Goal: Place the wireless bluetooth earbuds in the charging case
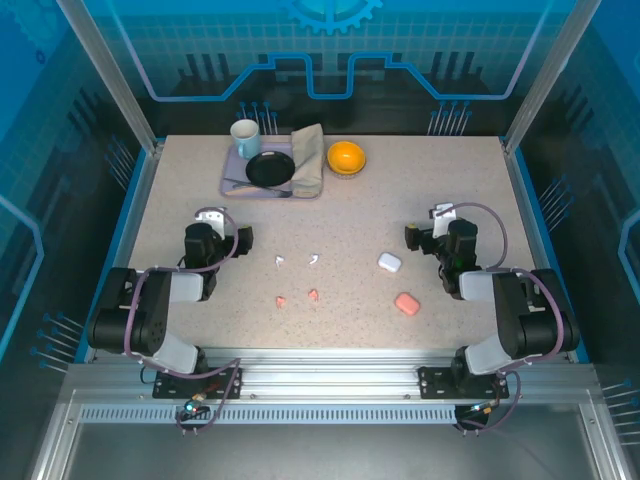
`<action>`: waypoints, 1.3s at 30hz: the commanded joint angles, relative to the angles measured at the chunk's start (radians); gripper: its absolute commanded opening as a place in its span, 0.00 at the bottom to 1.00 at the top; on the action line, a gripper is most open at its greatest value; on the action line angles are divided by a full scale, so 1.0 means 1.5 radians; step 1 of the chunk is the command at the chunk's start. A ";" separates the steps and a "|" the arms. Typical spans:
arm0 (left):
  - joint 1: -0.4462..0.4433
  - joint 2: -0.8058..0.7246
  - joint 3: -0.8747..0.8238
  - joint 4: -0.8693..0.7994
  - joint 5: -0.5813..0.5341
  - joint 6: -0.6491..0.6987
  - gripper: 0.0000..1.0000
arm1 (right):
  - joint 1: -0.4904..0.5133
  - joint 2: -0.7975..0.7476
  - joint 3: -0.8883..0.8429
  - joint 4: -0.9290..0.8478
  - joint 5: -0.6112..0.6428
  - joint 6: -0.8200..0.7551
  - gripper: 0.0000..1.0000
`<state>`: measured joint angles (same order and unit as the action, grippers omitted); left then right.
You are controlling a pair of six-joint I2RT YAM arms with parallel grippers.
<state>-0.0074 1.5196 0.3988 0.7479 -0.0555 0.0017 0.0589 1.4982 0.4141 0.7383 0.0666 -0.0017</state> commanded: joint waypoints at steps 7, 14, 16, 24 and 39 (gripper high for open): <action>-0.004 -0.002 0.010 0.026 -0.006 0.005 0.99 | 0.001 0.004 0.011 0.010 -0.009 -0.006 1.00; 0.005 -0.002 0.016 0.016 0.008 -0.002 0.99 | -0.006 0.004 0.012 0.007 -0.022 -0.003 1.00; 0.006 -0.001 0.017 0.014 0.008 -0.002 0.99 | -0.006 0.004 0.013 0.007 -0.022 -0.005 1.00; 0.016 -0.001 0.018 0.013 0.026 -0.008 0.99 | -0.007 0.005 0.015 0.003 -0.023 -0.002 1.00; 0.005 -0.101 0.215 -0.360 -0.055 -0.069 0.99 | -0.051 -0.158 0.352 -0.731 0.058 0.343 1.00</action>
<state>0.0082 1.4143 0.6586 0.3828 -0.1085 -0.0448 0.0299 1.2602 0.8856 -0.0257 0.1707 0.3252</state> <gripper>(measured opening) 0.989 0.999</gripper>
